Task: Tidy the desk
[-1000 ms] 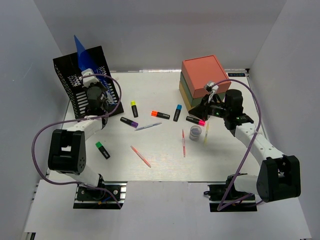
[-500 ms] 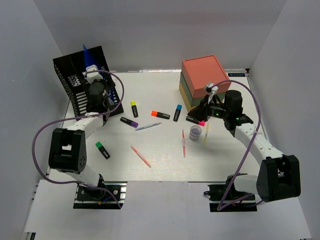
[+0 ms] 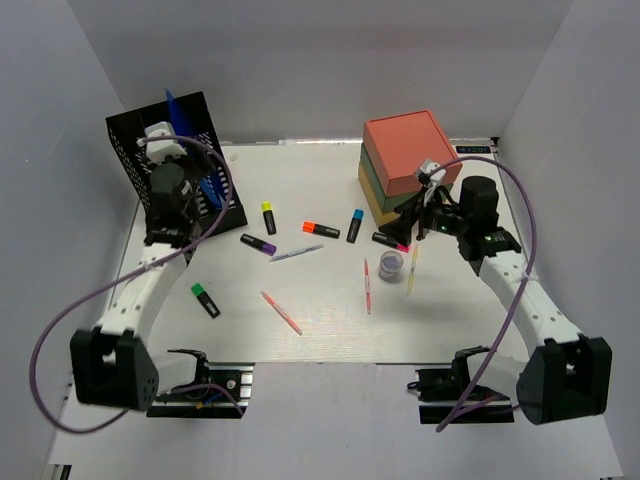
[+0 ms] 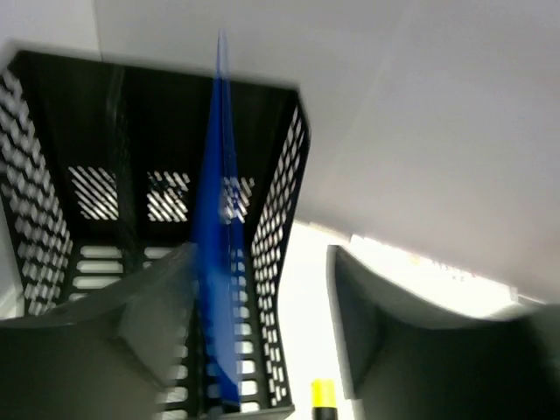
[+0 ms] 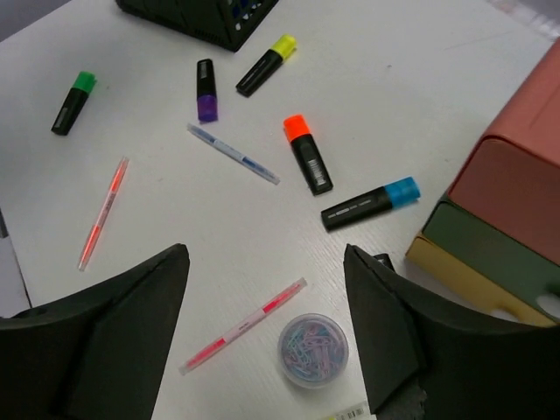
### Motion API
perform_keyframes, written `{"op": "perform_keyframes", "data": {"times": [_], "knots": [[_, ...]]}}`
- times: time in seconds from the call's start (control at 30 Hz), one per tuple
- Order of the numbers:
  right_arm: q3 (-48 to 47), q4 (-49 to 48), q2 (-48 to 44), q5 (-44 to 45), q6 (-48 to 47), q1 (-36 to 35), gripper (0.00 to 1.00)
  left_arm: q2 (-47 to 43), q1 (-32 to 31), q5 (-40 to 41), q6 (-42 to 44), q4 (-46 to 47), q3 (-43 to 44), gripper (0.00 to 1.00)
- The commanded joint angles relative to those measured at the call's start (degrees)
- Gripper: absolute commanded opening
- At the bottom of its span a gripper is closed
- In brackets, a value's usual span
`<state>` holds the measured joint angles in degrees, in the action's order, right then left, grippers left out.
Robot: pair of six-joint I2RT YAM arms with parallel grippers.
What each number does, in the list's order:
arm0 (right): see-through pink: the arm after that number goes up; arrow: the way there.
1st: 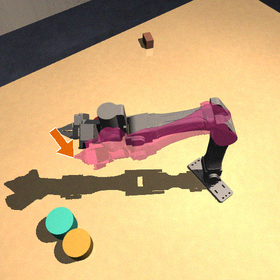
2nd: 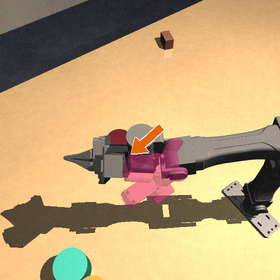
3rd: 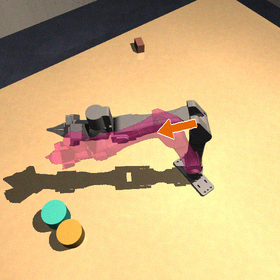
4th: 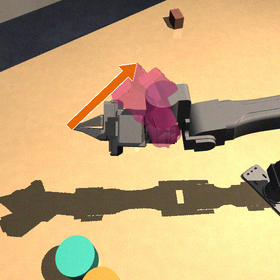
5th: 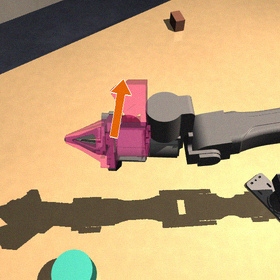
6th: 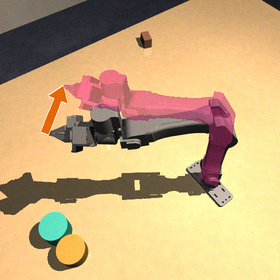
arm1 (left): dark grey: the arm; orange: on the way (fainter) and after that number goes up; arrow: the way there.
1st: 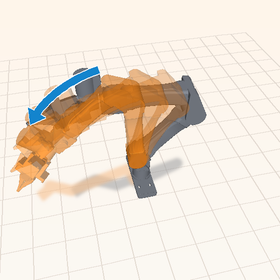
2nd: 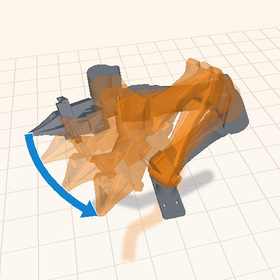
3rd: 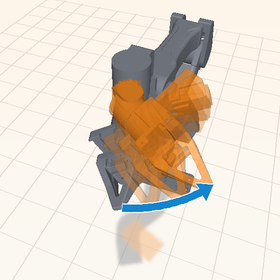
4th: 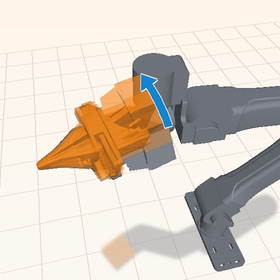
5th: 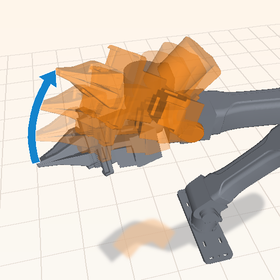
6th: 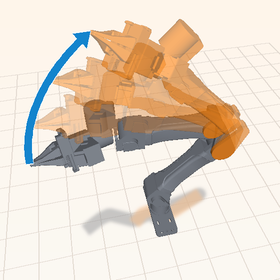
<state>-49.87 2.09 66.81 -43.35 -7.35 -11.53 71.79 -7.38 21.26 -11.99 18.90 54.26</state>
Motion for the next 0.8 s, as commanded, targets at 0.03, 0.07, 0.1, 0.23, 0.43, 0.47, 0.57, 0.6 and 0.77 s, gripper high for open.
{"op": "perform_keyframes", "data": {"times": [0.03,0.07,0.1,0.23,0.43,0.47,0.57,0.6,0.77], "knots": [[-1.81,4.24,-4.49,7.39,-2.06,0.54,0.76,-10.16,-0.27,-7.16,-4.44,-10.8,-2.31,0.47],[-1.81,4.5,-4.84,9.23,-0.48,0.54,0.72,-11.48,-0.27,-8.93,-5.06,-11.85,-2.84,0.36],[-1.99,4.77,-4.84,13.86,1.88,0.89,0.65,-13.67,-0.27,-11.21,-6.28,-13.08,-3.54,0.17],[-4.44,7.66,-3.09,18.21,8.3,3.26,0.35,-16.33,-0.27,-24.91,-8.84,-13.97,-7.75,0.11],[-10.68,10.31,-0.89,21.64,13.15,5.9,0.3,-15.89,-0.27,-39.87,-10.95,-14.51,-10.14,0.6],[-11.39,10.13,-0.02,21.64,14.03,6.34,0.35,-15.89,-0.27,-41.63,-11.04,-13.98,-10.83,0.61],[-13.85,9.78,2.53,20.6,15.0,7.48,0.53,-14.93,-0.27,-47.7,-10.16,-12.92,-11.19,0.66],[-14.55,9.78,3.32,20.33,15.09,8.18,0.57,-14.58,-0.27,-49.1,-9.12,-13.09,-11.19,0.66],[-16.93,9.17,8.6,19.36,15.18,9.16,0.64,-11.24,-1.49,-50.52,-8.13,-11.35,-12.07,0.66]]}}
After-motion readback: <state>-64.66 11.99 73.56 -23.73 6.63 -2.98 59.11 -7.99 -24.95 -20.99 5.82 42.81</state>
